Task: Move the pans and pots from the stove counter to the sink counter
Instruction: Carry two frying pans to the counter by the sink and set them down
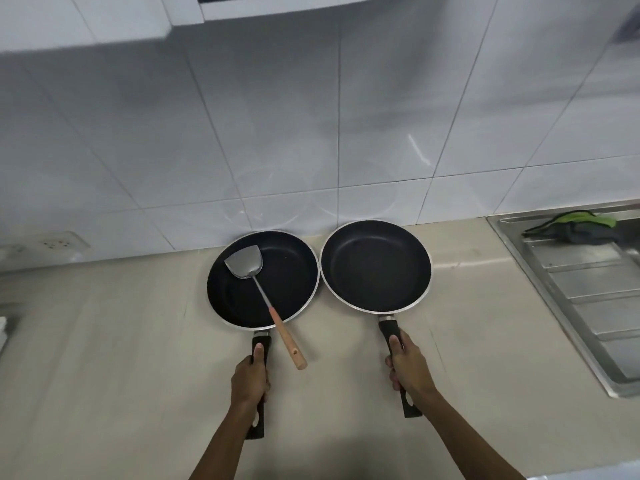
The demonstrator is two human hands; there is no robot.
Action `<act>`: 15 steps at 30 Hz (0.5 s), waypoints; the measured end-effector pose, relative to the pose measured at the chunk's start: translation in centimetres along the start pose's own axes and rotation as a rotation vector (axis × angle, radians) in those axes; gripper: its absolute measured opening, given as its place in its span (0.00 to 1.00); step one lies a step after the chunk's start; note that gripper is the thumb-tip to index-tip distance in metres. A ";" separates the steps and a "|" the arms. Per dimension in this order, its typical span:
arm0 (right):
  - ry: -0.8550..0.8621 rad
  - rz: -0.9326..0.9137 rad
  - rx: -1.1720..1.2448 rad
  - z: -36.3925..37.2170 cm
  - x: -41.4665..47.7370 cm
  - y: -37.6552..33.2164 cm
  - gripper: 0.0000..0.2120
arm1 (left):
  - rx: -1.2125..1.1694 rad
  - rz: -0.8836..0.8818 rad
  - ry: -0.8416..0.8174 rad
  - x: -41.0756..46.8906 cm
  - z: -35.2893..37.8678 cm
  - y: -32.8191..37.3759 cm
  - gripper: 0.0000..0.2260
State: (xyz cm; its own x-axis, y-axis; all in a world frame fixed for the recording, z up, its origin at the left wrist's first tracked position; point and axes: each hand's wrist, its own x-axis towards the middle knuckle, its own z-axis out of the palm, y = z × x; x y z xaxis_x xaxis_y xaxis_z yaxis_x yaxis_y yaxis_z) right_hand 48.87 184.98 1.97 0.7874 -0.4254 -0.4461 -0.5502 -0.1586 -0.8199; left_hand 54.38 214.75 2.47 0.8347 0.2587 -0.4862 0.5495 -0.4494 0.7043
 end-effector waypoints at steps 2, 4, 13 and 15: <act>-0.011 -0.001 -0.024 0.1 0.0 -0.1 0.15 | -0.016 -0.005 -0.008 0.1 0.0 0.0 0.26; -0.015 -0.001 -0.024 0.1 0.0 -0.4 0.15 | -0.027 -0.010 -0.019 0.2 0.0 0.1 0.26; -0.035 -0.019 -0.032 0.0 -0.6 -0.9 0.16 | -0.063 -0.033 -0.047 0.4 0.0 0.0 0.26; -0.032 -0.021 -0.040 -0.1 -0.6 -0.9 0.16 | -0.067 -0.042 -0.045 0.2 0.0 0.2 0.26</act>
State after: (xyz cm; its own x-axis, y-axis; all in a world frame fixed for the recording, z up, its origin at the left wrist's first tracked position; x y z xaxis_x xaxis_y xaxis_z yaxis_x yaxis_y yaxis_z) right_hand 48.86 185.34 3.05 0.8070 -0.3930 -0.4407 -0.5437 -0.2033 -0.8143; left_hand 54.67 214.77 2.51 0.8095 0.2362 -0.5376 0.5861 -0.3802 0.7155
